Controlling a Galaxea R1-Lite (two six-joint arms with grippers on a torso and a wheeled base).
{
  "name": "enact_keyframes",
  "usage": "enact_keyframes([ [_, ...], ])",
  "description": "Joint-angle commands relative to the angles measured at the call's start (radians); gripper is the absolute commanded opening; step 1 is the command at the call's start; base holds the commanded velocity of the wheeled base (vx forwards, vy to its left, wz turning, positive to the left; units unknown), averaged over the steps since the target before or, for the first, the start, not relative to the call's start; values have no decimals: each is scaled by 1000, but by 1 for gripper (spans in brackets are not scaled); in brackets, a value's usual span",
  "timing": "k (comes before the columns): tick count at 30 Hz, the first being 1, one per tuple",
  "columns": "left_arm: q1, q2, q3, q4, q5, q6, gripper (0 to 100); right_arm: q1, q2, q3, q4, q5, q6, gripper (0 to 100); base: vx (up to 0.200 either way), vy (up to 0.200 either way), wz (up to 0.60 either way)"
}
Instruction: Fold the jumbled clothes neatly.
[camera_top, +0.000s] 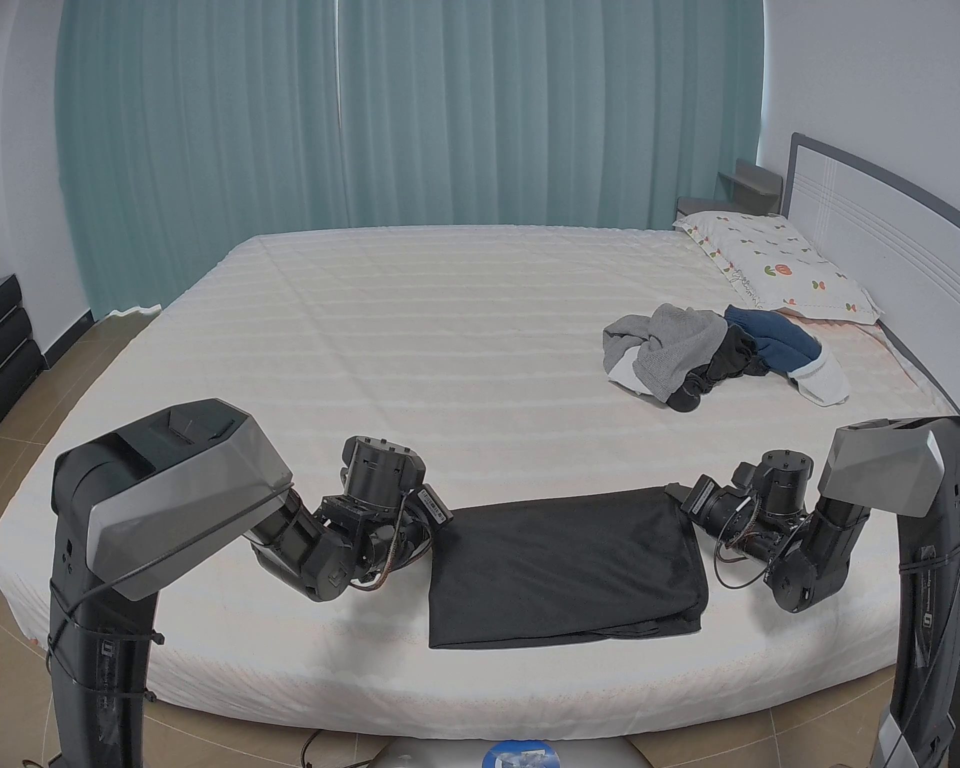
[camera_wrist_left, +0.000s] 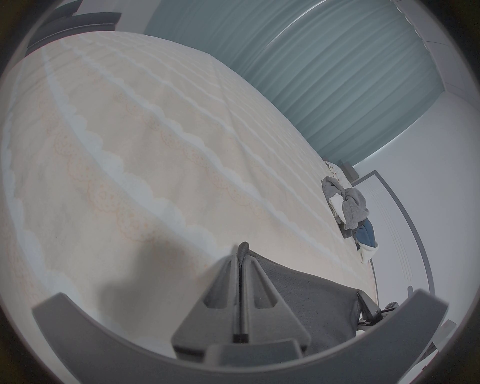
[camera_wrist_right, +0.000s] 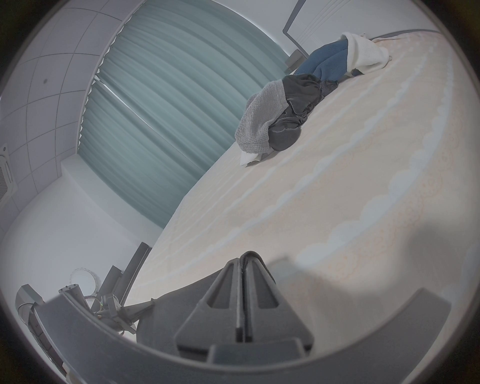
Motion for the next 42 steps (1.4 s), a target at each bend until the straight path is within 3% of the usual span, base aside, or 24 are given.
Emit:
enact_keyframes([
  [1, 0, -6, 6, -1, 10, 0, 0, -3, 14, 0, 0, 2, 0, 0, 0, 0, 0],
  [2, 0, -7, 15, -4, 10, 0, 0, -3, 14, 0, -1, 2, 0, 100, 0, 0, 0],
  [3, 0, -7, 16, -4, 10, 0, 100, -3, 14, 0, -1, 2, 0, 100, 0, 0, 0],
  [8, -2, -32, 27, 2, 10, 3, 100, 5, -20, 17, -6, 2, 0, 100, 0, 0, 0],
  [17, 11, -161, 139, -8, -1, 13, 100, -65, -146, 132, 0, 13, 3, 100, 0, 0, 0],
  [25, 11, -265, 343, -114, -174, 59, 100, -148, -293, 395, -27, 44, 74, 100, 0, 0, 0],
  [27, 9, -254, 392, -153, -228, 158, 100, -204, -304, 461, -41, 122, 74, 100, 0, 0, 0],
  [33, -8, -180, 349, -163, -235, 208, 100, -253, -296, 510, -118, 229, 111, 100, 0, 0, 0],
  [42, -40, -107, 277, -166, -194, 211, 100, -239, -298, 519, -124, 235, 138, 100, 0, 0, 0],
])
